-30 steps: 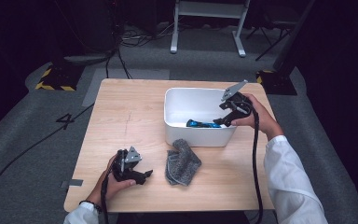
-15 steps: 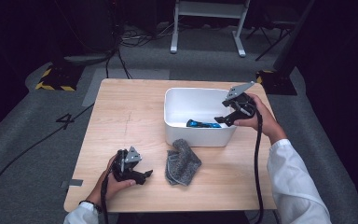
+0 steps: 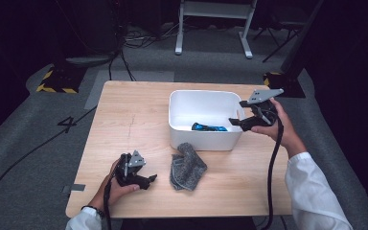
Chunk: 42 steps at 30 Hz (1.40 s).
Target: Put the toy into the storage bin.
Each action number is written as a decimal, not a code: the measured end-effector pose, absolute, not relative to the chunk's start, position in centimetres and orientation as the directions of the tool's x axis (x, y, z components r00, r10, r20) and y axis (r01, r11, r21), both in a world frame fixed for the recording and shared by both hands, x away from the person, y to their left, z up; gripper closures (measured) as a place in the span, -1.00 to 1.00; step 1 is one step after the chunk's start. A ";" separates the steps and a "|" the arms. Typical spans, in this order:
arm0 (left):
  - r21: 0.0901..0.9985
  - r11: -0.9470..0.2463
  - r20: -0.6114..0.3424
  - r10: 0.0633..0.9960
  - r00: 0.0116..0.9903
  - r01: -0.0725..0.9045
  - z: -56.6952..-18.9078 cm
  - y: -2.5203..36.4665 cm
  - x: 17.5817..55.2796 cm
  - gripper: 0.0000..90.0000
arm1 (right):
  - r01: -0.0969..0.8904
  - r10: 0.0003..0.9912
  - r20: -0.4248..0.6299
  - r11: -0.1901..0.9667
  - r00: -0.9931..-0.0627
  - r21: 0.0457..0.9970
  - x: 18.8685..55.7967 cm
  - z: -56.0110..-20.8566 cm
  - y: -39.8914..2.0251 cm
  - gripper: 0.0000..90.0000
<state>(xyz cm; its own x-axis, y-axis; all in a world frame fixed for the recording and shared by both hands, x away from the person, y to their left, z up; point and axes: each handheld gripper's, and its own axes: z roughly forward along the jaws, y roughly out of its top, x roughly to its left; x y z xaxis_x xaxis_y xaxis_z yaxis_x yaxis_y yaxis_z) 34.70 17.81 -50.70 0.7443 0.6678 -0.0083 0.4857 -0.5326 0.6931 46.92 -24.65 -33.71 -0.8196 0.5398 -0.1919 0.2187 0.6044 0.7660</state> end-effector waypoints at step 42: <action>0.693 -0.534 -0.008 0.666 0.745 0.484 -50.7 17.8 34.7 -0.68 | 0.157 0.550 -0.259 0.597 -0.794 0.787 39.9 -35.6 -28.8 -0.56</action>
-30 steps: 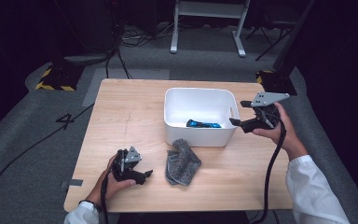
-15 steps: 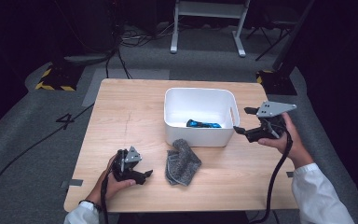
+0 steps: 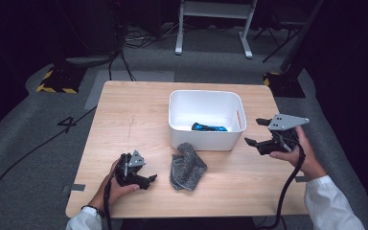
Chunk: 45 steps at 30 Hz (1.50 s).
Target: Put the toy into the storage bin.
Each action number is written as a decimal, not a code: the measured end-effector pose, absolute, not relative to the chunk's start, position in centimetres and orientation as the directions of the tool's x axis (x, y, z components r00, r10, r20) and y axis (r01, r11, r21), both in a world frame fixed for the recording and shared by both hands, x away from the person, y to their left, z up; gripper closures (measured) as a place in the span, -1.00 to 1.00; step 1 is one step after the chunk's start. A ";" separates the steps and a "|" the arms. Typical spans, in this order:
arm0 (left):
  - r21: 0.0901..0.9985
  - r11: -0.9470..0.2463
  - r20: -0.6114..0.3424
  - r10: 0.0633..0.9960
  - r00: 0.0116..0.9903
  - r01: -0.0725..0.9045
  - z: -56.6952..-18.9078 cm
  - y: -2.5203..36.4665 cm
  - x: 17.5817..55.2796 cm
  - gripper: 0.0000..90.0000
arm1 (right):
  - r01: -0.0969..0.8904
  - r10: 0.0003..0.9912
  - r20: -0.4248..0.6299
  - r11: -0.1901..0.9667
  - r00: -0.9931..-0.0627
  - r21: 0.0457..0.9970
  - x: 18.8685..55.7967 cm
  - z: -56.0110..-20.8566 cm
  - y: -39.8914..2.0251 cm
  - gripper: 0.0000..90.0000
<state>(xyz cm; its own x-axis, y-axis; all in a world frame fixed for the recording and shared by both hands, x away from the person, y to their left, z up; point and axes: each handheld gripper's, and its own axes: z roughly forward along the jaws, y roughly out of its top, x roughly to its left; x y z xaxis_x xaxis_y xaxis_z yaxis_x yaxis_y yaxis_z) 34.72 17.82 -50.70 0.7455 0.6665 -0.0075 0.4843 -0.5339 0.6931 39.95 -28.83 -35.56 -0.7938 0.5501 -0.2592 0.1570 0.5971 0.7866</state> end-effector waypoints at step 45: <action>0.692 -0.534 -0.007 0.668 0.744 0.486 -50.7 17.8 34.7 -0.67 | 0.326 0.589 -0.213 0.673 -0.780 0.664 37.2 -46.5 -33.1 -0.55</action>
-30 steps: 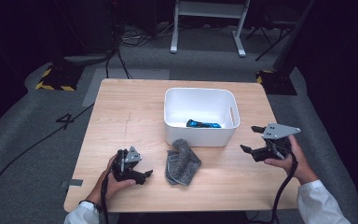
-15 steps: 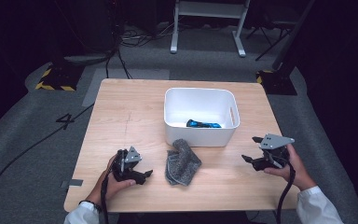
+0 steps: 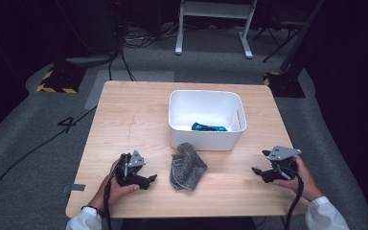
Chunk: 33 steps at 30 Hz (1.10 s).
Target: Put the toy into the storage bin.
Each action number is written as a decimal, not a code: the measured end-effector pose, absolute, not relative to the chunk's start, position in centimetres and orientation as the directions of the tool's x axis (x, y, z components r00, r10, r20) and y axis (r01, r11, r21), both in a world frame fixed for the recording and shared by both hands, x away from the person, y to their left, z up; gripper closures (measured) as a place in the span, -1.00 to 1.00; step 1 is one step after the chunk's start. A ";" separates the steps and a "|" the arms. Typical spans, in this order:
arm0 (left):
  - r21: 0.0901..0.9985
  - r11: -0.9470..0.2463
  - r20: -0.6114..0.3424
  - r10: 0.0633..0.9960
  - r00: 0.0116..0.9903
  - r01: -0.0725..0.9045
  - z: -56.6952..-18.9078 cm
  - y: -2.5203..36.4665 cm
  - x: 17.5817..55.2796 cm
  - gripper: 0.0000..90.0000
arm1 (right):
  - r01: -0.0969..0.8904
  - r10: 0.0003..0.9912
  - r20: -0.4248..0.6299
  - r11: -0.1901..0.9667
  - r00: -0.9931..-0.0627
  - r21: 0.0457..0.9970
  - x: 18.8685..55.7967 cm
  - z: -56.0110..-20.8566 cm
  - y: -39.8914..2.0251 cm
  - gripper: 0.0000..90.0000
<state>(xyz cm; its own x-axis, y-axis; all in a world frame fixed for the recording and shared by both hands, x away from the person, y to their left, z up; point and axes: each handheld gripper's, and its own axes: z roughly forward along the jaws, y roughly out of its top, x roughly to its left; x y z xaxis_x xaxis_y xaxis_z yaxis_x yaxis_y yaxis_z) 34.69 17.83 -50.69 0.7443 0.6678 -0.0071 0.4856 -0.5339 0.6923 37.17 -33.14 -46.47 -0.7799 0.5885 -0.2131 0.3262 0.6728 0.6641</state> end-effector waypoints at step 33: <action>0.692 -0.534 -0.006 0.668 0.744 0.485 -50.7 17.9 34.6 -0.67 | 0.468 0.708 -0.012 0.479 -0.706 0.743 36.4 -50.7 -37.8 -0.63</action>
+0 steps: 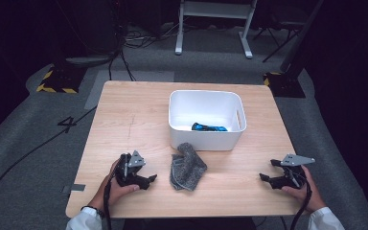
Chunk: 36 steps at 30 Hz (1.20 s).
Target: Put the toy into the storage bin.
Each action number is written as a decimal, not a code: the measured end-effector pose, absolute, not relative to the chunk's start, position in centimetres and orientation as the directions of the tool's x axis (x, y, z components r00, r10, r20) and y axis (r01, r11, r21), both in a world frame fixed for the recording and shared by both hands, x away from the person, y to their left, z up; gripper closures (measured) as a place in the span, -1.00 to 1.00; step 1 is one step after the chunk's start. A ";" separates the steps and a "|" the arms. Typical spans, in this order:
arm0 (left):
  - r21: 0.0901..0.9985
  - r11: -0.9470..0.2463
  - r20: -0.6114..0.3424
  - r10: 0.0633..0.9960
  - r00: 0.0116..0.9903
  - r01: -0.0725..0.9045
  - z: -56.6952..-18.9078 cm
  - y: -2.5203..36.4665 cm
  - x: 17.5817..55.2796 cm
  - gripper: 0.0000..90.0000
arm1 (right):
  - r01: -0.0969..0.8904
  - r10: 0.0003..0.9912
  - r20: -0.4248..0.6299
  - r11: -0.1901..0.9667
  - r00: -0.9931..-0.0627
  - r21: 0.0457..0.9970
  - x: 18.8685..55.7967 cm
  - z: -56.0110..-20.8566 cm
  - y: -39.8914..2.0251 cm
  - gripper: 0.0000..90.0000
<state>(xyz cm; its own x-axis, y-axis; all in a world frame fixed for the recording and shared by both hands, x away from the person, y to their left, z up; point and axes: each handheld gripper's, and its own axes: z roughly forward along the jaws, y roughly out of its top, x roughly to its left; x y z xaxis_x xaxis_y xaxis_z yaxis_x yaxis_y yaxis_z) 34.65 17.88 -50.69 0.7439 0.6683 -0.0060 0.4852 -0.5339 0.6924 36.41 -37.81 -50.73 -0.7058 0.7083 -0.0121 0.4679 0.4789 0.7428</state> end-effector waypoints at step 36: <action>0.692 -0.527 -0.008 0.678 0.735 0.494 -50.7 18.0 34.6 -0.68 | 0.468 0.708 -0.012 0.478 -0.706 0.743 36.4 -50.7 -37.8 -0.63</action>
<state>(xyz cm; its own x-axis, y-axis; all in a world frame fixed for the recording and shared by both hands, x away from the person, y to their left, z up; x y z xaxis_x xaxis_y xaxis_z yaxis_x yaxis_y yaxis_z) 34.56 18.02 -50.70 0.7350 0.6780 -0.0081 0.4936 -0.5268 0.6919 36.41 -37.81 -50.74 -0.7059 0.7082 -0.0116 0.4677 0.4783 0.7433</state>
